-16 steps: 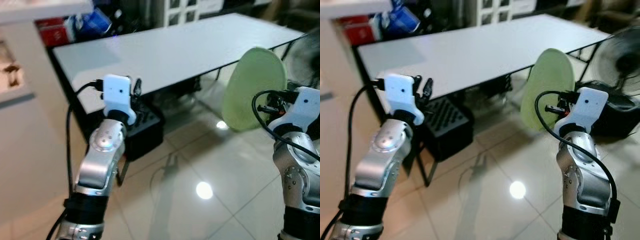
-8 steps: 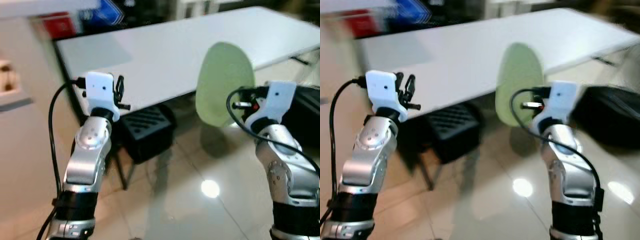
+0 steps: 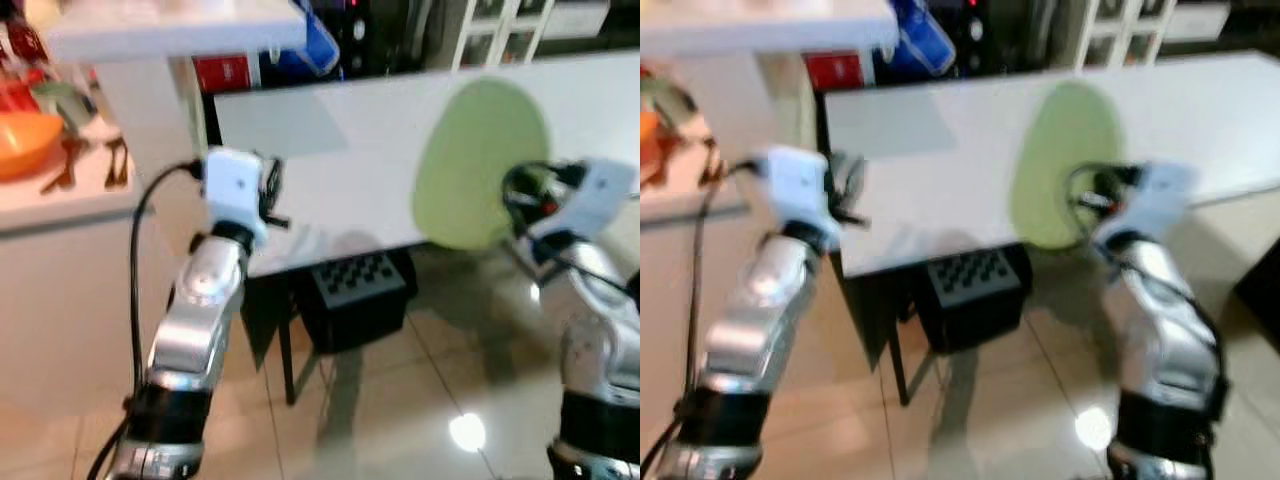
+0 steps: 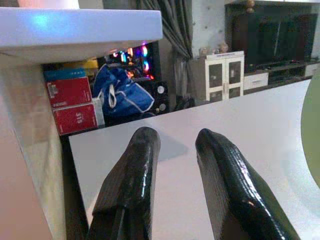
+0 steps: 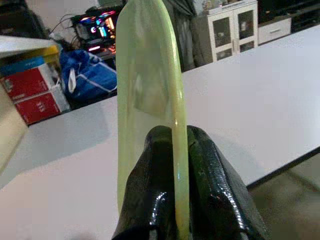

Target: Setting the table

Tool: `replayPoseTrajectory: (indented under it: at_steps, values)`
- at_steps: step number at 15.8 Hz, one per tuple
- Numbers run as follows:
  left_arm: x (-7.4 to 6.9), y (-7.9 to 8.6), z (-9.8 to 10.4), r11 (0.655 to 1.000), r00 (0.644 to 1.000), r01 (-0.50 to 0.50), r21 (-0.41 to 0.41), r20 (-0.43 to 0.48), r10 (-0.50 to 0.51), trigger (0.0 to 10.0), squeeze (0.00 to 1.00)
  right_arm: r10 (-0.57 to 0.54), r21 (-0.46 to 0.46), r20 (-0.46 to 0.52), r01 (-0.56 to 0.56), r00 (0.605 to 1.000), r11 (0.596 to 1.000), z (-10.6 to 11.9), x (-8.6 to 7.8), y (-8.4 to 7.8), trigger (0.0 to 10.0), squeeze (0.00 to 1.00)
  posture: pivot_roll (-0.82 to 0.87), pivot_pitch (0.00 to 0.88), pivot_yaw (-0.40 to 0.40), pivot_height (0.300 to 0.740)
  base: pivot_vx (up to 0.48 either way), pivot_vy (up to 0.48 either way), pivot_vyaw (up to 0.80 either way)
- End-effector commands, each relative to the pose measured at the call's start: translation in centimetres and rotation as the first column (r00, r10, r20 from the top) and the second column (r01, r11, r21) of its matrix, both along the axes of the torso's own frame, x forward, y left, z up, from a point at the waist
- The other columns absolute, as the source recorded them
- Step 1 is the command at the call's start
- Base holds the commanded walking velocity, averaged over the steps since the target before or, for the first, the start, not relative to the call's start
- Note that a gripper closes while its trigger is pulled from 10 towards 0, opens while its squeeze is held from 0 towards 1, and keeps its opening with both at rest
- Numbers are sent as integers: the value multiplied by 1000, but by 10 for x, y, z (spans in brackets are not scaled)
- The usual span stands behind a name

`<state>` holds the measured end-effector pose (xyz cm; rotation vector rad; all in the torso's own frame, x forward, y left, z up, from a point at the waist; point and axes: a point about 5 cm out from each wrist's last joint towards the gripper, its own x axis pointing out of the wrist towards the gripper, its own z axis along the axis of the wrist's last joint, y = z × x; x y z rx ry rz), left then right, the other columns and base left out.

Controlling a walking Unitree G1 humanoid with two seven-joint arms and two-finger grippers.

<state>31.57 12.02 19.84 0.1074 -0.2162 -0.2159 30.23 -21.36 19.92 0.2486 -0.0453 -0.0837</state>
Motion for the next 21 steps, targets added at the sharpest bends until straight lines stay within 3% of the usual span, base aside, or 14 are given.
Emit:
replayPoseTrajectory:
  at_steps: [1,5,10,12,13,14,16,19,21]
  values:
    - [-1,7,2,1000,1000,-8,2,8,8,10000,0,70,51,33,-72,997,996,9,4,14,10000,0,-39,0,2,740,386,0,0]
    - [-3,5,-2,1000,1000,24,9,-10,-24,10000,0,85,128,15,-87,996,988,11,16,7,10000,0,-41,0,0,740,385,0,0]
    - [-5,-1,-6,999,998,54,4,-29,-54,10000,0,99,101,-52,-94,994,990,-1,21,6,10000,0,-36,0,5,740,402,0,0]
    - [-13,-9,-7,985,984,168,-27,-51,-170,10000,0,110,143,-71,-99,991,985,-1,22,2,10000,0,-35,0,7,740,0,0,0]
    - [-13,-9,-7,985,984,168,-27,-51,-170,10000,0,110,143,-71,-99,991,985,-1,22,2,10000,0,-35,0,7,740,0,0,0]
    - [-20,-19,-9,954,953,295,-43,-65,-297,10000,0,133,144,-136,-113,982,983,-9,25,-2,10000,0,-38,0,11,740,0,0,0]
    - [-28,-29,-8,908,905,413,-77,-82,-418,10000,0,106,164,-210,-72,972,984,-17,28,-10,10000,0,-41,0,16,740,0,0,0]
    - [-32,-35,-9,873,866,482,-74,-109,-488,10000,0,86,262,-243,-20,966,965,-23,32,-18,10000,0,-43,0,23,740,0,0,0]
    - [-32,-36,-9,855,846,510,-94,-124,-519,10000,0,94,386,-271,18,958,922,-34,35,-26,10000,0,-43,0,25,740,0,0,0]
